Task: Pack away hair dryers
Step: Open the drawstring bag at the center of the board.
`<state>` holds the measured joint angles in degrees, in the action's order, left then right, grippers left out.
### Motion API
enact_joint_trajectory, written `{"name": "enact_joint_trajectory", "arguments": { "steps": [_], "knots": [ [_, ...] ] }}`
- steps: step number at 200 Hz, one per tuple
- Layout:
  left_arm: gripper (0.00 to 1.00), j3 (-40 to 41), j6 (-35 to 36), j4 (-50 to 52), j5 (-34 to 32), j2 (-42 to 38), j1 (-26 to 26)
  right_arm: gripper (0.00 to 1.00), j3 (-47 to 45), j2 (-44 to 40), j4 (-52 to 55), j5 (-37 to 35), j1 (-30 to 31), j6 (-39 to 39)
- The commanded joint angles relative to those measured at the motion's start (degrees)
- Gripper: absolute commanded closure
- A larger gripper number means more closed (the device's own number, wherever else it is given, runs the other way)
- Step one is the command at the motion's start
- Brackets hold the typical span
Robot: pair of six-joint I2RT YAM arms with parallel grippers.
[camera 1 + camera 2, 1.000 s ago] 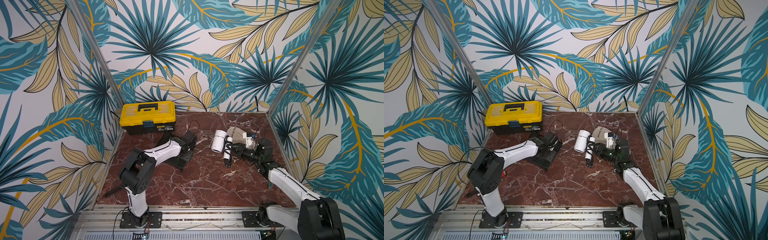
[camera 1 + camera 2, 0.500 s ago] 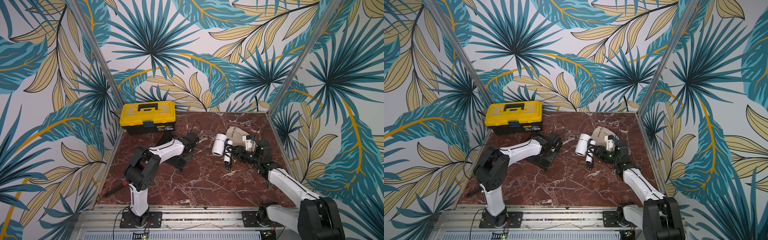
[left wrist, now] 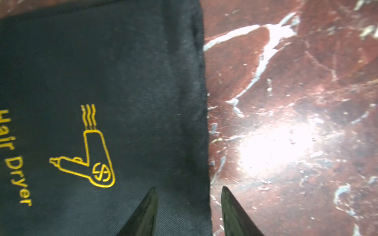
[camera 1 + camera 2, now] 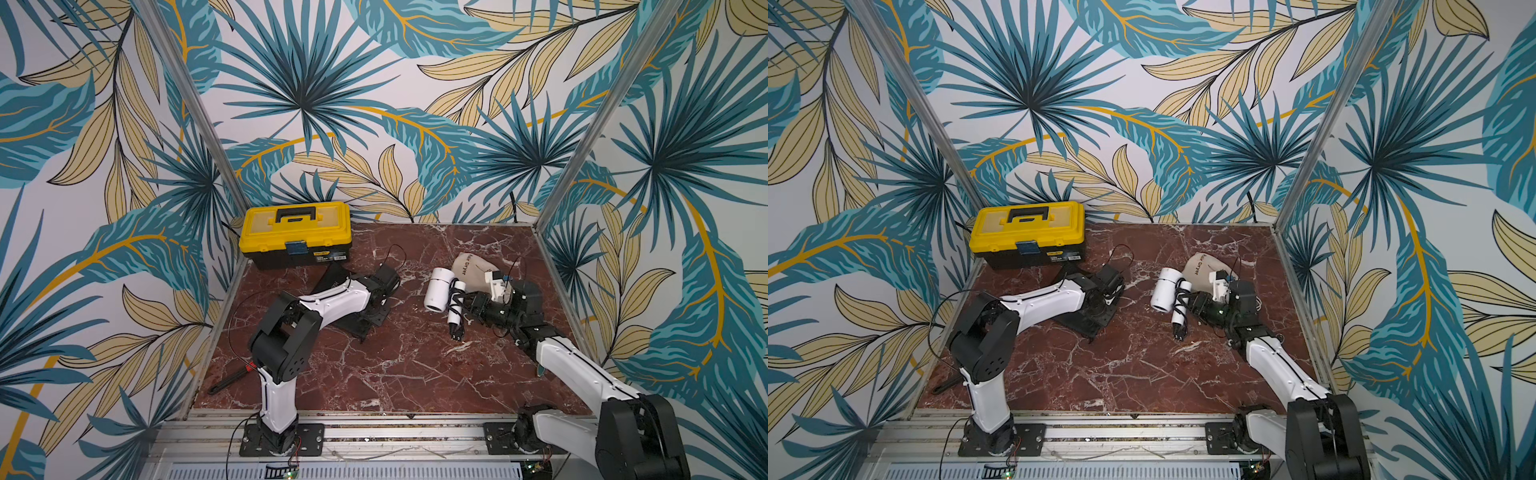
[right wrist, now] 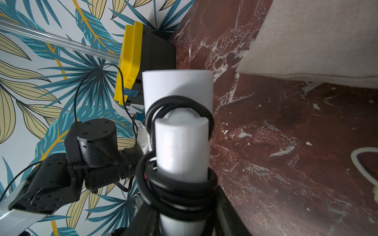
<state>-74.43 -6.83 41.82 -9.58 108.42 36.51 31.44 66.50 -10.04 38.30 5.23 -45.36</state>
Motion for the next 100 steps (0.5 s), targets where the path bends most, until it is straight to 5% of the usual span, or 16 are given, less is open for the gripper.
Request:
{"name": "enact_joint_trajectory", "arguments": {
  "steps": [1, 66, 100],
  "knots": [
    [0.56, -1.59, -0.01, -0.43, 0.1, 1.07, 0.27, 0.88, -0.5, 0.03, -1.61, 0.25, -0.14, 1.12],
    [0.72, -1.4, 0.45, -0.34, -0.61, 1.88, 0.31, 0.89, -0.17, -0.29, -1.23, 0.21, -0.14, 1.25],
    [0.72, -1.13, 0.74, -0.34, -0.76, 2.06, 0.31, 0.88, -0.07, -0.23, -1.3, 0.27, -0.14, 1.26]
  ]
}}
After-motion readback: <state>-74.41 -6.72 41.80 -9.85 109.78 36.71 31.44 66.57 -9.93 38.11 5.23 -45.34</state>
